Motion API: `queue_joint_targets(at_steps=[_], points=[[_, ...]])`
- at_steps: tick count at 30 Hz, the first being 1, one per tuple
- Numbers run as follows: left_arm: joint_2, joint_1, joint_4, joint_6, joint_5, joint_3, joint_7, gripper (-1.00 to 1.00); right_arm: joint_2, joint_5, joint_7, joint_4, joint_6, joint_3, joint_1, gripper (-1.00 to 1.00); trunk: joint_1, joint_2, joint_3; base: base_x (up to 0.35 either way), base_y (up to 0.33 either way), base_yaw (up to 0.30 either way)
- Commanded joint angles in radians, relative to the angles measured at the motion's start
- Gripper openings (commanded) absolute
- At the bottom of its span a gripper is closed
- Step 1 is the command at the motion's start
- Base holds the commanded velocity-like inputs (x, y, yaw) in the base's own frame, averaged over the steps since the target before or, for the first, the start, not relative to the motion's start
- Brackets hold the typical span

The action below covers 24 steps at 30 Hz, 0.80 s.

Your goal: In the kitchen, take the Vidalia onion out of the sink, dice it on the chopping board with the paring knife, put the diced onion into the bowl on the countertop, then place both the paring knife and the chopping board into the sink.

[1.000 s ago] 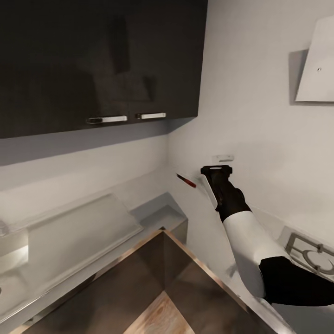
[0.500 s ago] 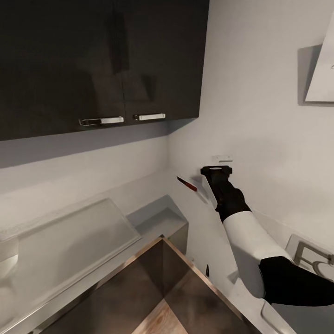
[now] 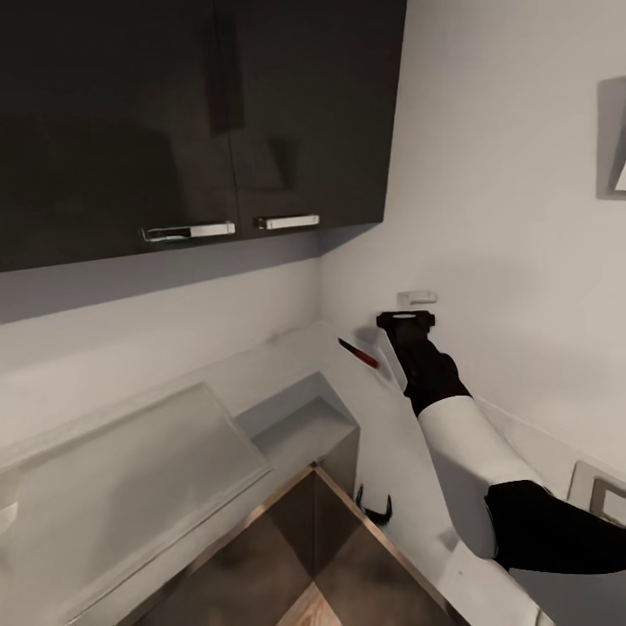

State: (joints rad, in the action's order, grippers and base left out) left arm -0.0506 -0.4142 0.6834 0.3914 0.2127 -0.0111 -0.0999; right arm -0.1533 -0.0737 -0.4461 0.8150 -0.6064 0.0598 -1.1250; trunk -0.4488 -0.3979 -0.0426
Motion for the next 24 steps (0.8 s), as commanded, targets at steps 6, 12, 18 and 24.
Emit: queue_joint_targets(at_steps=[6,12,18,24], points=[[0.0,0.0,-0.002,0.0,0.011,-0.001,-0.009,1.0,0.0,-0.008,0.0,-0.006,-0.009,0.002,-0.001,1.0,-0.001,-0.002,-0.002,0.238,0.024,0.0],[0.0,0.0,-0.004,0.0,0.011,-0.001,-0.009,1.0,0.0,-0.008,0.0,-0.006,-0.009,0.002,-0.001,1.0,-0.001,-0.002,-0.002,0.191,0.007,0.0],[0.0,0.0,-0.004,0.0,0.011,-0.001,-0.009,1.0,0.0,-0.008,0.0,-0.007,-0.009,0.002,-0.001,1.0,-0.001,-0.002,-0.002,0.248,0.124,0.0],[0.0,0.0,-0.004,0.0,0.011,-0.001,-0.009,1.0,0.0,-0.008,0.0,-0.007,-0.009,0.002,-0.001,1.0,-0.001,-0.002,-0.002,0.219,0.07,0.0]])
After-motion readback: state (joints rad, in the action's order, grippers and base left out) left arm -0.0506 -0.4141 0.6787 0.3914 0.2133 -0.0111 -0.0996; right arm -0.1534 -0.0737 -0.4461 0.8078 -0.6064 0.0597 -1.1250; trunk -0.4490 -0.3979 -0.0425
